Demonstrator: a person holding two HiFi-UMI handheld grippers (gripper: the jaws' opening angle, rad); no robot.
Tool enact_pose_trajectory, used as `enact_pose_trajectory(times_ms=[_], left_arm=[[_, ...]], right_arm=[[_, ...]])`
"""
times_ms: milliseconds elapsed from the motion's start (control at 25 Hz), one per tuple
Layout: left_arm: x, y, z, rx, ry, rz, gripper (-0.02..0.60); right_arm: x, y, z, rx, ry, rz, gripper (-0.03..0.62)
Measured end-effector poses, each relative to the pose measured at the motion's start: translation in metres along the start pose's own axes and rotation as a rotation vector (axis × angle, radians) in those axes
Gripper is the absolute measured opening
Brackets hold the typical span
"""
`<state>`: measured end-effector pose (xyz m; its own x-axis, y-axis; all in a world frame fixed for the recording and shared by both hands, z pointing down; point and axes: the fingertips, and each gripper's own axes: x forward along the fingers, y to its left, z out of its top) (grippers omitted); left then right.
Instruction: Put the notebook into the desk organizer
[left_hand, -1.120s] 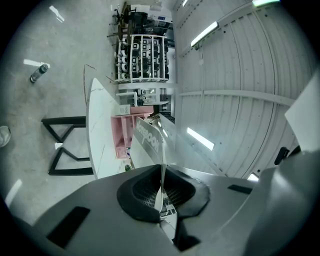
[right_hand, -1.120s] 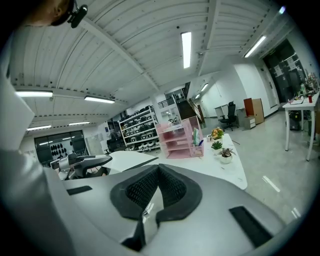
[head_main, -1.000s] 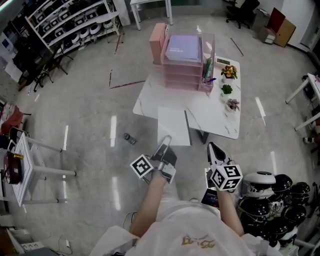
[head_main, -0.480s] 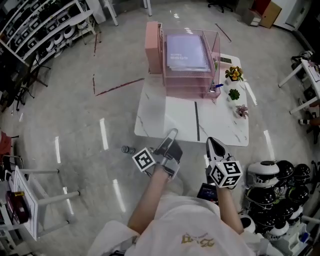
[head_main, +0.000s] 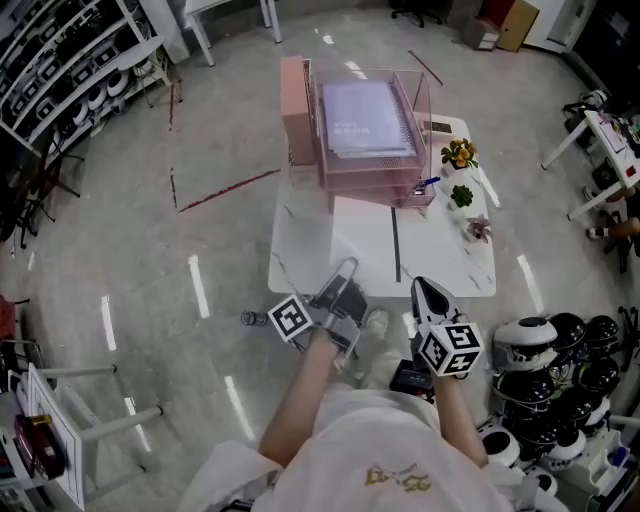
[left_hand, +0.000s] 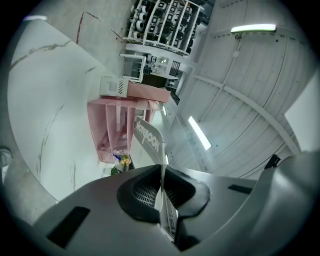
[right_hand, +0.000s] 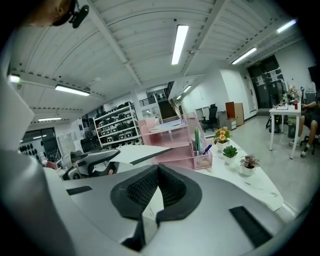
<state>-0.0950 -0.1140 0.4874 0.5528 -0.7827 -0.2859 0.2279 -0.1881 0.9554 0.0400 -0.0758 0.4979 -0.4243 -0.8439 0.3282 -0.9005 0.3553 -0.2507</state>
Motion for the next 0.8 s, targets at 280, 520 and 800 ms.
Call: enact_pose_trajectory(times_ms=[280, 520, 800], left_arm=[[0.014, 0.004, 0.011, 0.007, 0.019, -0.009, 0.028], [0.027, 0.006, 0.021, 0.009, 0.030, -0.024, 0.028], [0.041, 0.013, 0.032, 0.004, 0.018, -0.020, 0.028]], right_arm=[[0.021, 0.000, 0.005, -0.010, 0.003, 0.008, 0.009], [0.034, -0.009, 0.012, -0.020, -0.005, 0.013, 0.009], [0.046, -0.024, 0.020, -0.005, -0.017, 0.010, 0.009]])
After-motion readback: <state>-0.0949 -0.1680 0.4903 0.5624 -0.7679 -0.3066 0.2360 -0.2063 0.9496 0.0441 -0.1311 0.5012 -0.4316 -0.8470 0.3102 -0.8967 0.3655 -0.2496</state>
